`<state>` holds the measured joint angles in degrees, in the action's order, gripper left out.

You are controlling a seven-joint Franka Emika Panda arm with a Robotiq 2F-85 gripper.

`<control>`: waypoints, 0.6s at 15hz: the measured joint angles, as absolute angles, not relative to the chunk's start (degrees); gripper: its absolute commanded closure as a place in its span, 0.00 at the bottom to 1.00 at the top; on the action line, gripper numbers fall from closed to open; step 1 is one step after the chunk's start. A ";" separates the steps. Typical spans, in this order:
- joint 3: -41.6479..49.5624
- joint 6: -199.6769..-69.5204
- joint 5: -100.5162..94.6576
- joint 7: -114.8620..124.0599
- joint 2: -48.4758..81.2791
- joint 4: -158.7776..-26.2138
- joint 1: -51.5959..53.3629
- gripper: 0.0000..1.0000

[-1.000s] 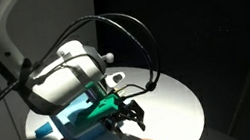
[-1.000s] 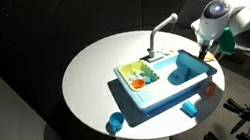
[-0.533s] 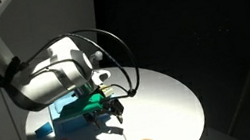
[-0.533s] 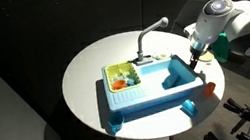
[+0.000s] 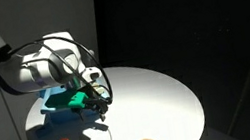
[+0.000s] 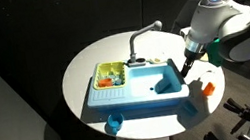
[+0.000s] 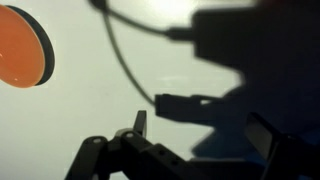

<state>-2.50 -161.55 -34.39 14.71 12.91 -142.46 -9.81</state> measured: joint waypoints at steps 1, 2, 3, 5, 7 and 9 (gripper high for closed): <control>-1.40 -161.27 -30.83 13.55 12.01 -142.63 -9.18 0.00; 0.02 -160.62 -28.49 13.27 10.97 -142.68 -8.46 0.00; 1.66 -159.69 -27.47 13.38 9.80 -142.68 -7.69 0.00; 4.63 -157.43 -26.71 13.99 7.31 -142.69 -6.58 0.00; 6.40 -155.15 -26.70 15.37 4.93 -142.72 -6.28 0.00; 6.86 -153.13 -26.01 16.38 2.96 -142.82 -6.23 0.00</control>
<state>6.86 -153.13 -26.01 16.38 2.96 -142.82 -6.23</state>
